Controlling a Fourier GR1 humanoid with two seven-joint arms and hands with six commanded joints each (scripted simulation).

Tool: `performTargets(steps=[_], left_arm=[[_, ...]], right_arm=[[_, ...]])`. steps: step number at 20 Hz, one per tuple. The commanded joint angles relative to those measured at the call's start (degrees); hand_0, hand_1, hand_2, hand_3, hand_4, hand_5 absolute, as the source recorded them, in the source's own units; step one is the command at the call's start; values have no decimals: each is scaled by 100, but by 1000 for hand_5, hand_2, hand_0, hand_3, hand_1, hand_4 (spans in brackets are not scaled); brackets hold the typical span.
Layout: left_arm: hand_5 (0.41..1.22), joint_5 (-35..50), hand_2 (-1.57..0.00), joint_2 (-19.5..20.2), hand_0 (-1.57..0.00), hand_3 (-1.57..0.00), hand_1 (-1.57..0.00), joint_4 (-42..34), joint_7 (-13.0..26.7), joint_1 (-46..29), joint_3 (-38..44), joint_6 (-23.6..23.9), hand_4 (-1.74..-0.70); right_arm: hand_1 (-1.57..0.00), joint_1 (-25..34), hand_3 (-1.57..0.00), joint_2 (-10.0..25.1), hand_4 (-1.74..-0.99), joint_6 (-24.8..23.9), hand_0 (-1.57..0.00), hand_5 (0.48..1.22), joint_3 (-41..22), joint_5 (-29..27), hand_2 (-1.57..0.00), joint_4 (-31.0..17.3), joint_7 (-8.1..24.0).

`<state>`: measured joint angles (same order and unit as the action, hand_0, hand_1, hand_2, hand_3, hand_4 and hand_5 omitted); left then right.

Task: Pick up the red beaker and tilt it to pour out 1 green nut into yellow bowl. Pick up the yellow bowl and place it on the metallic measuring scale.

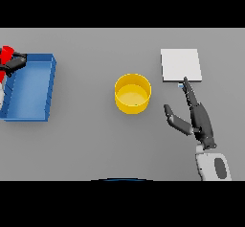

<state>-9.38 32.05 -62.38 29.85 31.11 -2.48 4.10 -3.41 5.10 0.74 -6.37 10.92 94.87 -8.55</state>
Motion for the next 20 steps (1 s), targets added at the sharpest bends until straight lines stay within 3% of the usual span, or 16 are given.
performTargets(steps=[1, 4, 8, 11, 15, 17, 20], left_arm=[[737, 187, -1021, 24, -1175, -1055, -1075, -252, 8, -111, -1, -237, -1232], [664, 564, -522, 117, -601, -539, -550, -387, 86, -244, 50, -790, -976], [627, 303, -213, 261, -246, -220, -225, -277, 217, -212, -205, -1046, -828], [627, 105, -109, 246, -125, -112, -115, -202, 148, -178, -316, -948, -794], [635, 120, -44, 151, -51, -45, -46, -224, -222, -165, -246, -727, -779], [652, 241, -28, 74, -32, -29, -29, -366, -409, -228, -179, -656, -786], [666, 323, -14, 34, -16, -14, -15, -599, -376, -320, -174, -638, -799]], right_arm=[[1, -38, 1, 32, -1151, 14, 1, 670, -2, 0, 1, 70, -53], [1, -47, 1, -1, -1153, 17, 1, 670, -3, -46, 1, 109, -40], [1, -72, 1, 11, -1156, -45, 1, 665, -42, 73, 1, 144, -13], [1, -69, 1, 40, -1157, -86, 1, 665, -54, 160, 1, 145, -30], [1, 70, 1, 144, -1115, -168, 1, 638, -173, 528, 1, 144, 386], [1, 292, 1, 449, -1080, 177, 1, 662, -302, 618, 1, 109, 185], [1, 830, 1, 1039, -1122, 482, 1, 649, -649, 1375, 1, -71, 452]])
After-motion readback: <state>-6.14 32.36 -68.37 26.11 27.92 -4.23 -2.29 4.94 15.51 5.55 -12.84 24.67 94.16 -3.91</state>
